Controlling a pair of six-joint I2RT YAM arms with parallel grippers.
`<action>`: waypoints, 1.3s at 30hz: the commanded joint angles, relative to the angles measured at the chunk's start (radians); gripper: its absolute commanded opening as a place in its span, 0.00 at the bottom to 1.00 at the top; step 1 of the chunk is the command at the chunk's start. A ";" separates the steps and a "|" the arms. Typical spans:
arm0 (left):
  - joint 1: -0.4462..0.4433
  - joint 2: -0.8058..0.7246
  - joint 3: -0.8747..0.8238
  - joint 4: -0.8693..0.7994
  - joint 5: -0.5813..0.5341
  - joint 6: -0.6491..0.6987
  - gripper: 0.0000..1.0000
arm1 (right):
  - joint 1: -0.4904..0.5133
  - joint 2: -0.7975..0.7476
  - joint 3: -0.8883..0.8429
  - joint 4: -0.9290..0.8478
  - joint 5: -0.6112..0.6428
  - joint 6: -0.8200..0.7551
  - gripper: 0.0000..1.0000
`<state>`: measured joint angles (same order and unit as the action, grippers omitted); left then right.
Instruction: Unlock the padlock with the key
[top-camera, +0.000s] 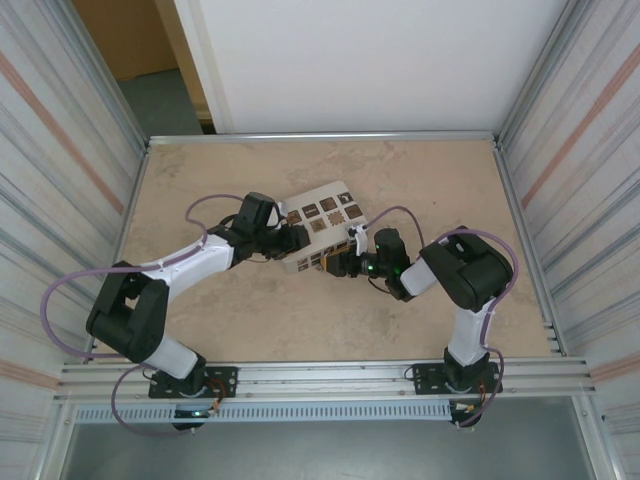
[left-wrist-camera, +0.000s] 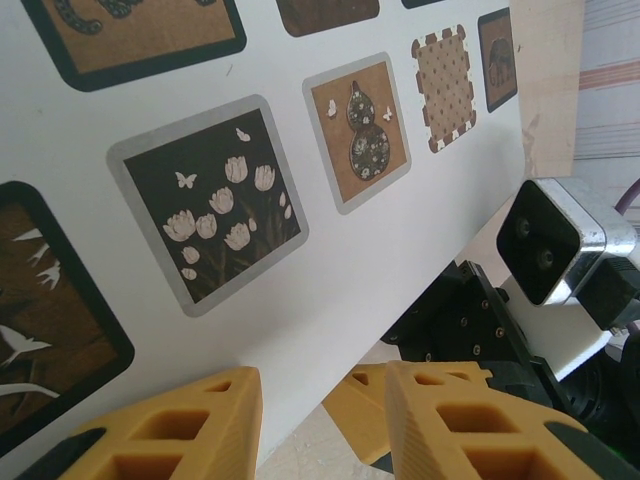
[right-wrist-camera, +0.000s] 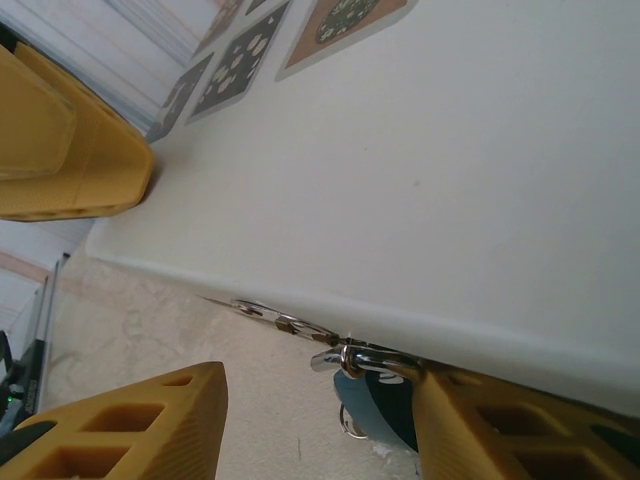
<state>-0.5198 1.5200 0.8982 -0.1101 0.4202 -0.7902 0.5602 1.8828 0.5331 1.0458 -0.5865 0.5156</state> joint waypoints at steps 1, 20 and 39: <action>-0.017 0.029 -0.041 -0.053 0.003 -0.006 0.37 | 0.015 -0.007 0.034 -0.009 0.022 0.003 0.49; -0.017 0.022 -0.040 -0.060 -0.003 -0.003 0.37 | 0.013 -0.026 0.027 0.019 -0.010 0.011 0.22; -0.019 -0.010 -0.058 -0.069 -0.013 -0.011 0.38 | -0.013 -0.050 -0.024 0.092 0.054 0.173 0.00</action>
<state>-0.5217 1.5093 0.8864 -0.0986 0.4171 -0.7906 0.5533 1.8748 0.5152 1.0355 -0.5182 0.6003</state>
